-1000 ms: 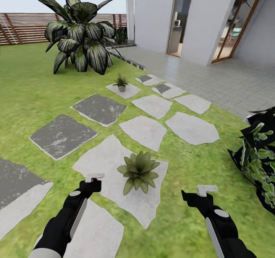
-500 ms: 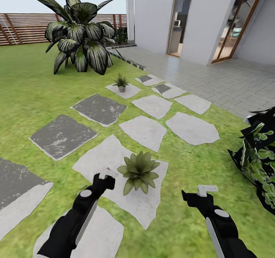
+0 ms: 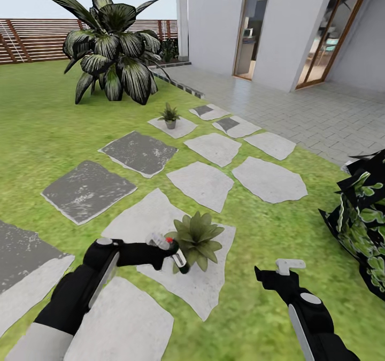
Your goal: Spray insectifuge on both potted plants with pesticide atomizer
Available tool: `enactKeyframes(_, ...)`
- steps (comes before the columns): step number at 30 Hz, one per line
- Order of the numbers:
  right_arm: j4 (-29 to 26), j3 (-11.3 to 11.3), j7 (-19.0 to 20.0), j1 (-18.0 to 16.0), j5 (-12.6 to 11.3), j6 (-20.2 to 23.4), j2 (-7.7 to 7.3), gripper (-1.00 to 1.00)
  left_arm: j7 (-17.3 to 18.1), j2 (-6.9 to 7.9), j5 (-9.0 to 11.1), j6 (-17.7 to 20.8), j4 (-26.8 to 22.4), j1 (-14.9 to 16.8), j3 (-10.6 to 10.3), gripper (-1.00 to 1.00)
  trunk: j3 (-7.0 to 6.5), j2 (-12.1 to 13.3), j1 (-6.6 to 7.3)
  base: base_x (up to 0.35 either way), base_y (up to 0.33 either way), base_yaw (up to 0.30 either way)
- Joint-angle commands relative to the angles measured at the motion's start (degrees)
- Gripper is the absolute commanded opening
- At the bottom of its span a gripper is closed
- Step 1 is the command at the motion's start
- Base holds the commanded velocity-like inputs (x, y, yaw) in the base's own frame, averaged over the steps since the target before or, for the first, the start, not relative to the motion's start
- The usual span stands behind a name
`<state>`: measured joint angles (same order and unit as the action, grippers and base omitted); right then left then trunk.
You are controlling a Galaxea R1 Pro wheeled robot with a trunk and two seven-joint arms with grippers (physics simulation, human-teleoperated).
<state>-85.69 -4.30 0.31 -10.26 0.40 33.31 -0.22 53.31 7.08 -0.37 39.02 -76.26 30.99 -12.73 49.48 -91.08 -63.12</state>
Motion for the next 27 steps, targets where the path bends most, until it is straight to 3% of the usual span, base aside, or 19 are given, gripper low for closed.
enactKeyframes(1, -0.1, 0.0, 0.1, 0.0, 0.0, 0.3, -0.02, 1.0, 3.7, 1.05, -0.1, 0.4, 0.0, 0.7, 0.6, -1.0, 0.05, 0.0, 0.0, 0.0, 0.0, 0.0)
enactKeyframes(2, 0.0, 0.0, 0.2, 0.0, 0.0, 0.3, -0.07, 1.0, 8.5, 2.32, -0.2, 0.4, 0.0, 1.7, 1.4, -1.0, 0.05, 0.0, 0.0, 0.0, 0.0, 0.0)
enactKeyframes(5, 0.0, 0.0, 0.2, 0.0, 0.0, 0.3, -0.2, 1.0, 15.9, 4.2, -0.4, 0.4, 0.0, 4.1, 2.1, -1.0, 0.05, 0.0, 0.0, 0.0, 0.0, 0.0)
enactKeyframes(9, 0.1, 0.1, 0.4, 0.0, -0.1, 0.3, -0.35, 1.0, 19.4, 7.11, -0.5, 0.5, 0.2, 7.6, 1.8, -1.0, 0.05, 0.0, 0.0, 0.0, 0.0, 0.0)
enactKeyframes(10, 0.2, 0.1, 1.7, 0.0, -0.4, 0.2, -0.38, 1.0, 21.9, 8.1, -0.7, 0.6, 0.3, 8.3, 0.8, -1.0, 0.05, 0.0, 0.0, 0.0, 0.0, 0.0)
enactKeyframes(12, 0.3, 0.2, 4.8, 0.0, -0.5, -0.1, -0.39, 1.0, 23.7, 8.63, -1.5, 0.6, 0.3, 8.5, -0.2, -1.0, 0.05, 0.0, 0.0, 0.0, 0.0, 0.0)
enactKeyframes(15, 0.1, 0.3, 15.4, 0.0, -0.6, -0.4, -0.39, 1.0, 25.2, 9.01, -4.1, 0.6, 0.4, 8.6, -2.7, -1.0, 0.05, 0.0, 0.0, 0.0, 0.0, 0.0)
enactKeyframes(16, 0.1, 0.3, 20.7, 0.0, -0.6, -0.4, -0.39, 1.0, 25.4, 9.05, -4.6, 0.6, 0.4, 8.6, -3.8, -1.0, 0.05, 0.0, 0.0, 0.0, 0.0, 0.0)
enactKeyframes(20, 0.0, 0.1, 35.7, 0.0, -0.6, -0.4, -0.37, 1.0, 25.5, 9.2, -5.6, 0.6, 0.4, 8.6, -7.2, -1.0, 0.05, 0.0, 0.0, 0.0, 0.0, 0.0)
enactKeyframes(22, -0.1, -0.1, 44.1, 0.0, -0.6, -0.3, -0.49, 1.0, 25.6, 9.31, -6.7, 0.6, 0.4, 8.6, -10.0, -1.0, 0.05, 0.0, 0.0, 0.0, 0.0, 0.0)
enactKeyframes(27, -0.5, -0.2, 52.1, 0.0, -0.6, -0.1, -0.71, 1.0, 25.5, 9.3, -7.7, 0.6, 0.3, 8.6, -13.0, -1.0, 0.05, 0.0, 0.0, 0.0, 0.0, 0.0)
